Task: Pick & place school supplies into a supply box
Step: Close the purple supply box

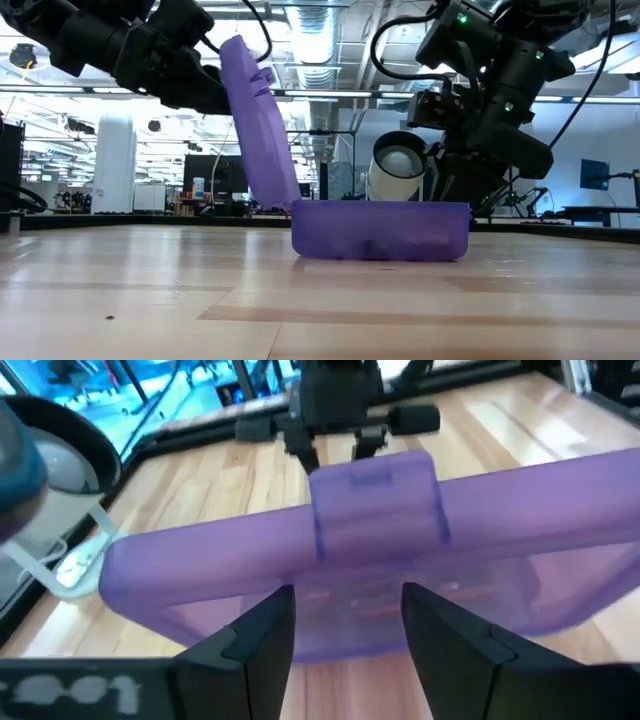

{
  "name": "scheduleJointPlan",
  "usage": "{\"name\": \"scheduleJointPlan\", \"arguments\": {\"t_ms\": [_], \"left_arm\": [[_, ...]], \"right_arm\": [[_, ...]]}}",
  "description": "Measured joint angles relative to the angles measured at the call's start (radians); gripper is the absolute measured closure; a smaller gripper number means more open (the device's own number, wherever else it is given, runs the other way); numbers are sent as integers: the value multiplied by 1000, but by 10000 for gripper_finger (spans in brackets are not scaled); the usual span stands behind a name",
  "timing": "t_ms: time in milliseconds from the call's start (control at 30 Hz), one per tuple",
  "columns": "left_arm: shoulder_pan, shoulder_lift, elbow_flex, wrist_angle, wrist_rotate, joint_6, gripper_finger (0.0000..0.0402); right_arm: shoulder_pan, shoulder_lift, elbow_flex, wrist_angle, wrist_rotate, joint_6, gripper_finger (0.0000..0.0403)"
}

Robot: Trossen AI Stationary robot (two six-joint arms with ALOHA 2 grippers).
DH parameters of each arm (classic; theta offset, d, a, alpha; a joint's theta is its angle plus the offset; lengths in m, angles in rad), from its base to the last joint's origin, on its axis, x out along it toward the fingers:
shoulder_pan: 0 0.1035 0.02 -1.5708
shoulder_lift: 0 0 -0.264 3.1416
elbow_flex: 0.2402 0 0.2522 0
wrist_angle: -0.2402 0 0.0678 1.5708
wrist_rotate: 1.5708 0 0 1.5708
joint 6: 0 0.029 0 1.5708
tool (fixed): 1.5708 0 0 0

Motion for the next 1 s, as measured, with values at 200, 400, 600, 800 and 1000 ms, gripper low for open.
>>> {"name": "scheduleJointPlan", "arguments": {"t_ms": [200, 400, 600, 800, 1000], "left_arm": [[0, 110, 61, 22, 26, 3, 226], [0, 314, 209, 17, 86, 55, 226], [2, 455, 367, -33, 166, 106, 226], [10, 484, 440, -146, 182, 118, 226], [14, 475, 437, -181, 185, 103, 226]], "right_arm": [[0, 0, 0, 4, -7, 0, 285], [0, 0, 0, 4, -22, 2, 285], [1, 0, 0, -29, -22, 3, 285], [1, 0, 0, -91, -23, 36, 285], [1, 0, 0, -102, -22, 36, 285]]}}
